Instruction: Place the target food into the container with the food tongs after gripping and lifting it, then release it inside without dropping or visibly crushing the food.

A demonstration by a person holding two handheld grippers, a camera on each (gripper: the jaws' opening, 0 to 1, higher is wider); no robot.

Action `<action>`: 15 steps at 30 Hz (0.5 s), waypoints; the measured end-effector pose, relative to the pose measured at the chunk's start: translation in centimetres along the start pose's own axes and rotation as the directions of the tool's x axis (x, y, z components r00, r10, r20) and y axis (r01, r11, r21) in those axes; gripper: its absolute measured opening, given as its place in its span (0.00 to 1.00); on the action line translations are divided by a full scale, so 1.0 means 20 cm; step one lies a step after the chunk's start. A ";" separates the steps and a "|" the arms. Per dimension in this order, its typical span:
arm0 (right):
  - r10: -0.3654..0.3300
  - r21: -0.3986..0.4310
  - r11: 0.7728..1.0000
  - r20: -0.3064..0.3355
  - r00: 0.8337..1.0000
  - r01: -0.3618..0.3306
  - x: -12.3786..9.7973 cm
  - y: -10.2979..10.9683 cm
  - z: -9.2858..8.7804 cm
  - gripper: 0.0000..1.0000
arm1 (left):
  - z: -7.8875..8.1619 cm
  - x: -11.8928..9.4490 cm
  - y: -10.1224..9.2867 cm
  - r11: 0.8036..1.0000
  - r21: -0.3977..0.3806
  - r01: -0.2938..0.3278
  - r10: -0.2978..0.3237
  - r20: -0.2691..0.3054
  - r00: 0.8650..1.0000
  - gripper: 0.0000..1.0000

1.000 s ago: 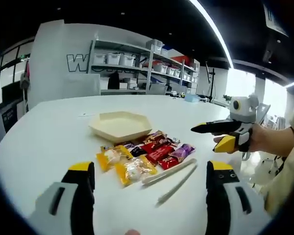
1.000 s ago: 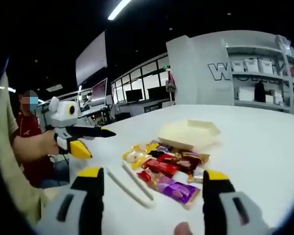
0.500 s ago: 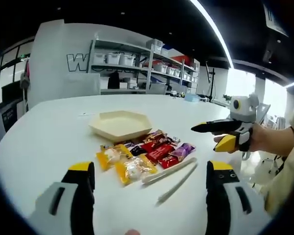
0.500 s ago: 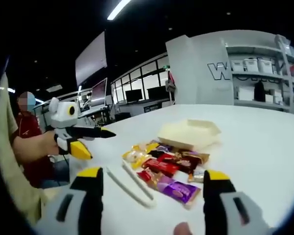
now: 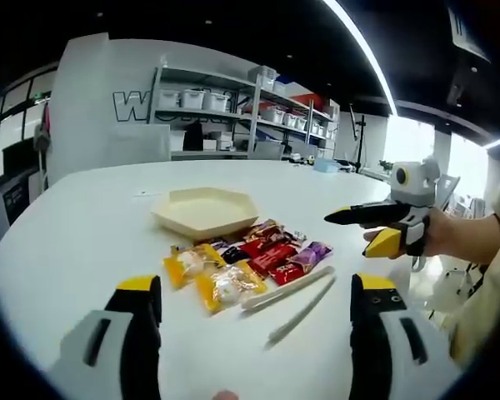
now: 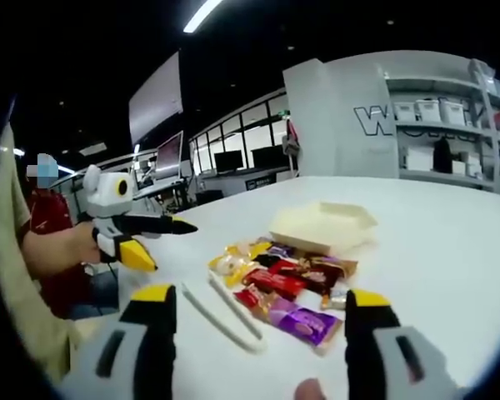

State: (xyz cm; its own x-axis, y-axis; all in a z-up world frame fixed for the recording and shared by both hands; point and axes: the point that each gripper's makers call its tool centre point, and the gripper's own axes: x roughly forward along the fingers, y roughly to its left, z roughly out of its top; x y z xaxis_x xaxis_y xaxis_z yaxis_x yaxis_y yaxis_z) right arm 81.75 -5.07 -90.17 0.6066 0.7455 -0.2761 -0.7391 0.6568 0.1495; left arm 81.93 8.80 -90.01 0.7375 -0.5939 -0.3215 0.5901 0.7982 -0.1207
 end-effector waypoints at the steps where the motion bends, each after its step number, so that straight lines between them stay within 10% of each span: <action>1: 0.000 0.000 1.000 0.000 1.000 0.000 0.00 0.00 0.00 0.82 | 0.00 0.00 0.00 1.000 0.000 0.000 0.000 0.000 1.000 0.93; 15: 0.010 -0.004 1.000 -0.013 1.000 -0.010 0.00 0.01 -0.02 0.79 | -0.02 0.00 0.00 1.000 0.006 -0.002 0.002 -0.007 1.000 0.92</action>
State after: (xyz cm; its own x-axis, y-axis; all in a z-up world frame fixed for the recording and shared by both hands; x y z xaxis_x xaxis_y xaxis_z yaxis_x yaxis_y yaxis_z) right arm 81.54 -4.88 -90.45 0.5954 0.7506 -0.2866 -0.7464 0.6487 0.1486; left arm 81.80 8.89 -90.32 0.7362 -0.5916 -0.3287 0.5909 0.7987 -0.1141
